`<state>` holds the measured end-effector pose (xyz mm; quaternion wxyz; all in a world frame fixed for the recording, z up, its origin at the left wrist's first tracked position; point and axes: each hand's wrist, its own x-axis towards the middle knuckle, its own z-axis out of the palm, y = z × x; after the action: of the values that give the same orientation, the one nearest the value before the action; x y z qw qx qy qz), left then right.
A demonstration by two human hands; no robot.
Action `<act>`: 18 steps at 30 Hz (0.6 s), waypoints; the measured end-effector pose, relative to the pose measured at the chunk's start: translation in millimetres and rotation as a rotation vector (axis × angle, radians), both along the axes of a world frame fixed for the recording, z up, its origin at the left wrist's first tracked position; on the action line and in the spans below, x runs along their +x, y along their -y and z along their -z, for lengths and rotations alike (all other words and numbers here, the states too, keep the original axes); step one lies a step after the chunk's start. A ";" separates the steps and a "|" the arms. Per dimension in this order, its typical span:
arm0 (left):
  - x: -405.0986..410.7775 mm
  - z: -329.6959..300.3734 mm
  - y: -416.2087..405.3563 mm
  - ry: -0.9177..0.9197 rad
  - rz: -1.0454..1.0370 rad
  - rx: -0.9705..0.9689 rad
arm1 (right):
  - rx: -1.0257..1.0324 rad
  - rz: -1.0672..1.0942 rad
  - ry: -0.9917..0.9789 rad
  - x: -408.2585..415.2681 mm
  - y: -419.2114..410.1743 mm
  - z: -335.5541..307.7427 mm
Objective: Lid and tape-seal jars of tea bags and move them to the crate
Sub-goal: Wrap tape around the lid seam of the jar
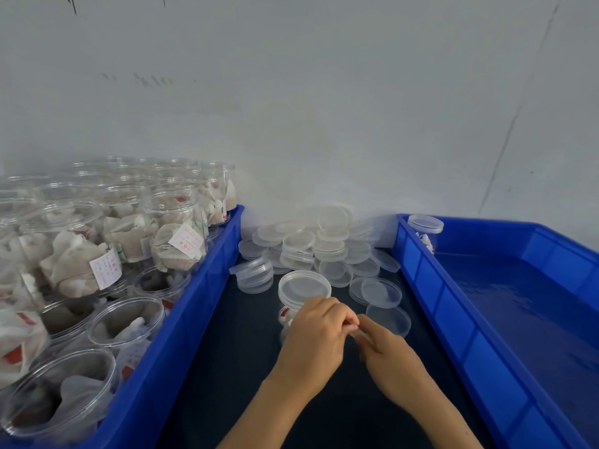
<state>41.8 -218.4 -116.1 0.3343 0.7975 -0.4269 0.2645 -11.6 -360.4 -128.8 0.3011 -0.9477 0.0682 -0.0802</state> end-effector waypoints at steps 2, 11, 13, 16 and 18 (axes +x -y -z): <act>-4.5 5.1 -0.3 0.047 -0.019 -0.054 | 0.010 -0.007 -0.123 2.0 3.6 -1.5; -6.0 37.5 -24.6 -0.240 -0.186 -0.435 | 0.372 -0.125 -0.150 1.6 3.3 -5.3; -3.5 41.2 -29.2 -0.260 -0.212 -0.474 | 0.316 -0.151 -0.047 3.2 0.6 -2.6; -0.7 40.6 -33.9 -0.256 -0.219 -0.530 | 0.323 -0.153 0.076 4.7 -5.2 2.6; 1.0 38.9 -36.0 -0.260 -0.204 -0.544 | 0.414 -0.136 0.113 6.0 -7.0 3.4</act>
<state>42.8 -182.4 -155.0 0.5587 0.7447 -0.2124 0.2970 -5.6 -353.5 -132.3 0.4974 -0.8621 0.0024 -0.0969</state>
